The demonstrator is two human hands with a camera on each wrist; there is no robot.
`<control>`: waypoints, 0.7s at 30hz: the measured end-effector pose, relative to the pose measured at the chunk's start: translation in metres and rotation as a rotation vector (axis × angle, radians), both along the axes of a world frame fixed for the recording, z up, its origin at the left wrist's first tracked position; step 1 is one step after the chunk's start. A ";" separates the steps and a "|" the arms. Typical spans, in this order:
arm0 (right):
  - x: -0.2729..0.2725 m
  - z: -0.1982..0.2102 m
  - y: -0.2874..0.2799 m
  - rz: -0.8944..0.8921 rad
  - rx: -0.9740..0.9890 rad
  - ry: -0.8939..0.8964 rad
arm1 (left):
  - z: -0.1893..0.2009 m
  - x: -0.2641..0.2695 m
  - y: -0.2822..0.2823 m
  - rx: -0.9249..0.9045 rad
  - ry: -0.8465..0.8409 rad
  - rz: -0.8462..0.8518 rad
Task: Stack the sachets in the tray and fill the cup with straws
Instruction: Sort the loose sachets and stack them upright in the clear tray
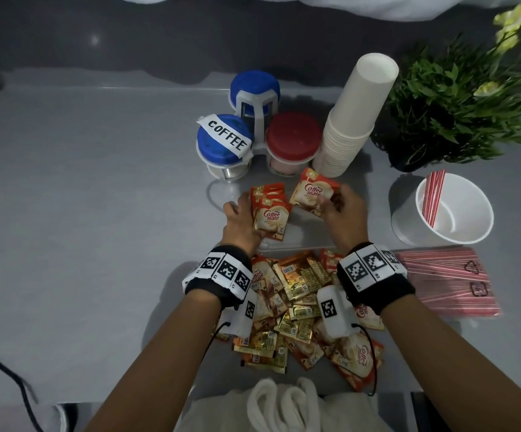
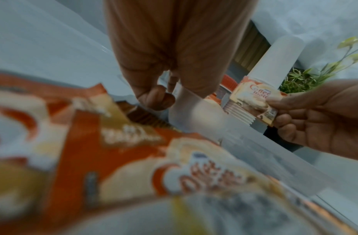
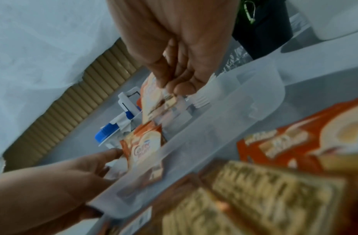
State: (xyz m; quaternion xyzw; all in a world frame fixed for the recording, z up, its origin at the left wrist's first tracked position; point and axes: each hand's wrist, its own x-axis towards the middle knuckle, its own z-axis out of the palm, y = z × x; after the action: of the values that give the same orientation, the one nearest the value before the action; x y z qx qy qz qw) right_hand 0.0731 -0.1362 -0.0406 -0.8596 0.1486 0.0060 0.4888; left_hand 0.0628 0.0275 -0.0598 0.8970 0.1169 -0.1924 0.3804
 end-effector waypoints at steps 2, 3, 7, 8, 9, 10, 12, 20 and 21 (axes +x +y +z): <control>-0.003 -0.004 0.006 0.081 0.044 0.072 | -0.001 0.001 0.000 -0.005 0.004 0.004; -0.004 -0.007 0.009 0.140 0.031 0.131 | -0.001 0.001 0.000 -0.011 0.010 0.003; -0.004 -0.019 0.020 0.253 -0.158 0.252 | -0.002 -0.001 0.001 -0.030 -0.018 -0.054; -0.004 -0.020 0.021 0.254 -0.184 0.268 | -0.003 -0.002 0.002 -0.032 -0.032 -0.082; -0.003 -0.021 0.024 0.255 -0.204 0.281 | -0.004 -0.003 0.002 -0.034 -0.044 -0.103; -0.002 -0.021 0.026 0.250 -0.212 0.295 | -0.005 -0.004 0.004 -0.034 -0.054 -0.116; -0.001 -0.021 0.032 0.228 -0.191 0.303 | -0.004 -0.005 0.005 -0.036 -0.062 -0.130; 0.004 -0.010 0.044 0.235 -0.181 0.198 | 0.001 -0.007 0.006 -0.036 -0.027 -0.158; 0.004 -0.011 0.045 0.250 -0.196 0.192 | 0.001 -0.006 0.006 -0.032 -0.031 -0.155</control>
State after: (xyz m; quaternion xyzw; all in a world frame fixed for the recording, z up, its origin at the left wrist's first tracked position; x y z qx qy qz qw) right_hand 0.0772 -0.0913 -0.0512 -0.9103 0.0865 0.1342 0.3818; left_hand 0.0564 0.0335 -0.0591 0.9001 0.0380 -0.2091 0.3802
